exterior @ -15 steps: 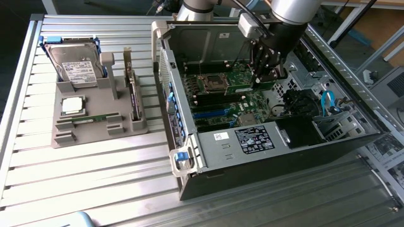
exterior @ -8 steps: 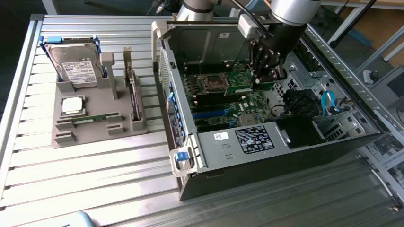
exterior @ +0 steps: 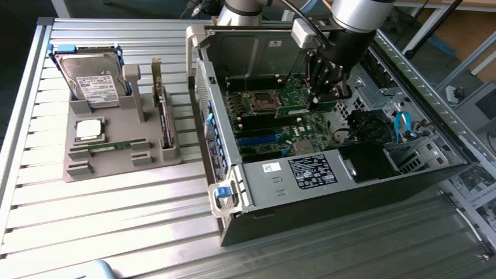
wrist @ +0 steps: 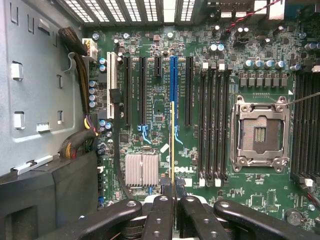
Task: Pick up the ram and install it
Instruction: 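Insert the ram into the slot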
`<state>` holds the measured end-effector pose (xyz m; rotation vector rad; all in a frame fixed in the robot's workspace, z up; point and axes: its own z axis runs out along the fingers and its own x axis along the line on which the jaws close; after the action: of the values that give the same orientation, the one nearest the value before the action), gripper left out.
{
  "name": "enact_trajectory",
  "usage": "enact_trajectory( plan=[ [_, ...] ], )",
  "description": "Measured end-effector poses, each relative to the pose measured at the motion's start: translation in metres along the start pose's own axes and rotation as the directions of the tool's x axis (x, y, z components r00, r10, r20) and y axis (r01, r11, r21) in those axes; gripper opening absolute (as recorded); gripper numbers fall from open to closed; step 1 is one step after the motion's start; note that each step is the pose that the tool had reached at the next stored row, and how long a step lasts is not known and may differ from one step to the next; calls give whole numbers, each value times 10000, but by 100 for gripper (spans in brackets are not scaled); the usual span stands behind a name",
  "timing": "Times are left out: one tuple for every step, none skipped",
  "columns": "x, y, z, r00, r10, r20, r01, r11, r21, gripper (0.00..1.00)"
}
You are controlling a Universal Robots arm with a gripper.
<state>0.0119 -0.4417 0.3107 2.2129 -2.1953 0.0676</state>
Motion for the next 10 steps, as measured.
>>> enact_trajectory(
  plan=[
    [0,0,2,10000,0,-1,0,10000,0,12],
    [0,1,4,10000,1,0,-1,10000,0,12],
    [0,1,6,10000,0,0,0,10000,0,12],
    [0,2,8,10000,0,-1,0,10000,0,12],
    [0,2,11,10000,0,-1,0,10000,0,12],
    [-1,3,13,10000,0,-1,0,10000,0,12],
    [-1,3,15,10000,0,-1,0,10000,0,12],
    [-1,4,17,10000,1,-1,-1,10000,0,12],
    [-1,4,19,10000,0,0,0,10000,0,12],
    [-1,4,21,10000,0,0,0,10000,0,12]
  ],
)
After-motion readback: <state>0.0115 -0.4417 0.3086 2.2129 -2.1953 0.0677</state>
